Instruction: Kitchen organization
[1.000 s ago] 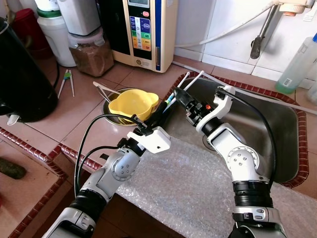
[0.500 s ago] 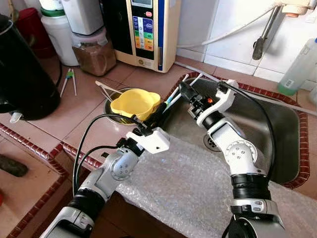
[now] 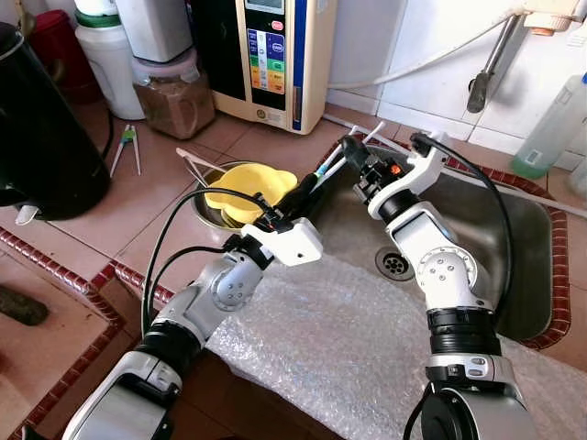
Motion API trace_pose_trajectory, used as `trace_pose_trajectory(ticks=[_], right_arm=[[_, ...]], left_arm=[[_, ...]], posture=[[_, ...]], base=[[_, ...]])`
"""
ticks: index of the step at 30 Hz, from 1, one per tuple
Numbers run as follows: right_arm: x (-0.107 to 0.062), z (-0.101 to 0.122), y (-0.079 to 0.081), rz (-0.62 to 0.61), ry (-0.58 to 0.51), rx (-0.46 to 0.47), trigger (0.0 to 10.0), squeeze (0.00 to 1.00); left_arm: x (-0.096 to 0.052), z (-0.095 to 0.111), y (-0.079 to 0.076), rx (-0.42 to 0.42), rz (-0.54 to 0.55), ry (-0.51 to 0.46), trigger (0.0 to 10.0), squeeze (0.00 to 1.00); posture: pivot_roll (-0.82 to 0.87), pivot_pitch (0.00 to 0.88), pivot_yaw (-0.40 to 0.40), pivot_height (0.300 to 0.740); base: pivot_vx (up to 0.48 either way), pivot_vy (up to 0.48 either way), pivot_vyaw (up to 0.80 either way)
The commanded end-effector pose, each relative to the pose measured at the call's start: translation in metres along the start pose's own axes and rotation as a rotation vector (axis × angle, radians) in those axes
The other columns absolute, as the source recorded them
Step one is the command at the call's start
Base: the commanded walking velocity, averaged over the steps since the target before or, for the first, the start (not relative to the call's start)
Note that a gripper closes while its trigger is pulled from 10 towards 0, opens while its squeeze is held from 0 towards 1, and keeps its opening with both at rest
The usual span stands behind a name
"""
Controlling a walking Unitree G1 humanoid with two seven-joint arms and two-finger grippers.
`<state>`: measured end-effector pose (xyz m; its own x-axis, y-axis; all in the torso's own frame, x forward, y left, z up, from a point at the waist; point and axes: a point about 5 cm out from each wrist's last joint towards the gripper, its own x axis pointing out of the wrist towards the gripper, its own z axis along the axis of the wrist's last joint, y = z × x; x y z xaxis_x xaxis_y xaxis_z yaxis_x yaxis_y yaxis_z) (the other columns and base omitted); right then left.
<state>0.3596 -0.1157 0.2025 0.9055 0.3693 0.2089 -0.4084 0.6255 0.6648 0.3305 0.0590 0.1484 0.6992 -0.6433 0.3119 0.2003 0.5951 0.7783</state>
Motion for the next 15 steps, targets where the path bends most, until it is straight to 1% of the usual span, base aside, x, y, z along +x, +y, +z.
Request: trace_pose_trajectory(ticks=[1, 4, 5, 7, 11, 12, 13, 14, 15], right_arm=[[-0.015, 0.016, -0.024, -0.144, -0.071, -0.053, 0.0, 0.0], [-0.018, 0.02, -0.027, -0.166, -0.084, -0.067, 0.0, 0.0], [-0.022, 0.021, -0.031, -0.191, -0.09, -0.076, 0.0, 0.0], [-0.024, 0.024, -0.03, -0.19, -0.09, -0.094, 0.0, 0.0], [-0.024, 0.03, -0.029, -0.196, -0.11, -0.117, 0.0, 0.0], [-0.023, 0.031, -0.028, -0.199, -0.117, -0.126, 0.0, 0.0], [-0.022, 0.033, -0.028, -0.198, -0.12, -0.131, 0.0, 0.0], [-0.021, 0.035, -0.027, -0.195, -0.126, -0.153, 0.0, 0.0], [-0.018, 0.038, -0.027, -0.204, -0.142, -0.196, 0.0, 0.0]], left_arm=[[0.006, 0.009, 0.01, -0.016, 0.034, -0.074, 10.0, 0.0], [0.008, 0.012, 0.012, -0.025, 0.031, -0.094, 10.0, 0.0], [0.009, 0.01, 0.013, -0.038, 0.048, -0.083, 10.0, 1.0], [0.011, 0.007, 0.015, -0.076, 0.082, -0.058, 10.0, 1.0], [0.015, 0.01, 0.014, -0.069, 0.101, -0.066, 10.0, 1.0], [0.017, 0.011, 0.017, -0.075, 0.118, -0.066, 10.0, 1.0], [0.019, 0.011, 0.019, -0.08, 0.129, -0.067, 10.0, 1.0], [0.02, 0.012, 0.021, -0.083, 0.131, -0.069, 10.0, 1.0], [0.021, 0.013, 0.023, -0.083, 0.131, -0.075, 10.0, 1.0]], posture=[[-0.09, 0.094, 0.055, 0.74], [-0.11, 0.103, 0.054, 0.74], [-0.13, 0.1, 0.048, 0.74], [-0.15, 0.093, 0.036, 0.74], [-0.12, 0.088, 0.005, 0.74], [-0.12, 0.088, 0.005, 0.74], [-0.11, 0.107, 0.001, 0.74], [-0.1, 0.111, 0.001, 0.74], [-0.09, 0.112, -0.002, 0.74]], base=[[0.0, 0.0, 0.0], [0.0, 0.0, 0.0], [0.0, 0.0, 0.0], [0.0, 0.0, 0.0], [0.0, 0.0, 0.0], [0.0, 0.0, 0.0], [0.0, 0.0, 0.0], [0.0, 0.0, 0.0], [0.0, 0.0, 0.0]])
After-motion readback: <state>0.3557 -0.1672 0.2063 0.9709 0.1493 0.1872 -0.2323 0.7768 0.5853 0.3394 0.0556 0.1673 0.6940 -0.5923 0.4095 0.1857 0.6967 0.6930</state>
